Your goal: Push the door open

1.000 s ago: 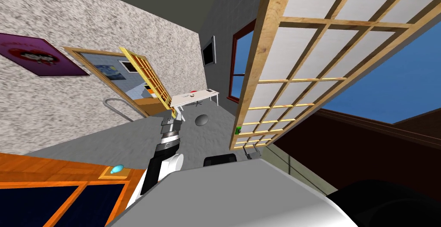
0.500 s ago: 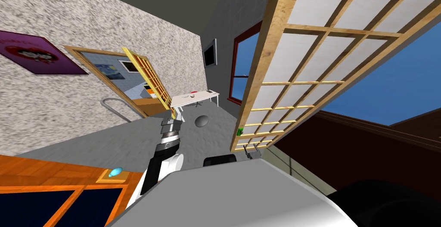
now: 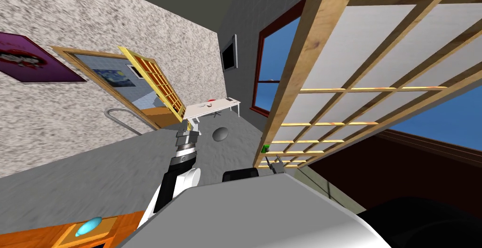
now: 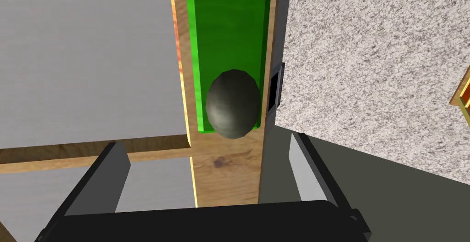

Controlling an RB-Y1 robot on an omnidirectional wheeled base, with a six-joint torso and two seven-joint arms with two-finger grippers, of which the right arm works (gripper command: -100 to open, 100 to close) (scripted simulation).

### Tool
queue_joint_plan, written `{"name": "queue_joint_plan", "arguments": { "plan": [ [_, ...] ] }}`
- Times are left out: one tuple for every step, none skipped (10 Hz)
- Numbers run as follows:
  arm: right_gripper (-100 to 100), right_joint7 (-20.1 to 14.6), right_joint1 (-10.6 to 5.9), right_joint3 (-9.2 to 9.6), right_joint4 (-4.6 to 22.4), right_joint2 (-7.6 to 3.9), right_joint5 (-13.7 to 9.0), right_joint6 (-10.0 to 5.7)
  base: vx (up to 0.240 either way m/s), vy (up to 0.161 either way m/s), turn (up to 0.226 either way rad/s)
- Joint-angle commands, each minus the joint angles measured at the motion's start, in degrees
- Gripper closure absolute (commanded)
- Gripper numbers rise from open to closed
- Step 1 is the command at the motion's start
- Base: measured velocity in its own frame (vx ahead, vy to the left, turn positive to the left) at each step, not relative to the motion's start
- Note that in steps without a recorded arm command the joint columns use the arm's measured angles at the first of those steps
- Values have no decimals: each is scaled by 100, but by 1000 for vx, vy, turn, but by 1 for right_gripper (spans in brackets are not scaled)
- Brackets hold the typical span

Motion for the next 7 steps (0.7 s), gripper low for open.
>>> {"name": "queue_joint_plan", "arguments": {
  "plan": [
    [-100, 0, 0, 0, 0, 0, 0, 0, 89, 31, 8],
    [100, 0, 0, 0, 0, 0, 0, 0, -9, -4, -9],
    [100, 0, 0, 0, 0, 0, 0, 0, -36, -11, -2],
    [100, 0, 0, 0, 0, 0, 0, 0, -32, -11, 1],
    [100, 0, 0, 0, 0, 0, 0, 0, -21, -8, 0],
    [100, 0, 0, 0, 0, 0, 0, 0, -10, -4, 0],
    [100, 0, 0, 0, 0, 0, 0, 0, 0, 0, 0]
  ]
}}
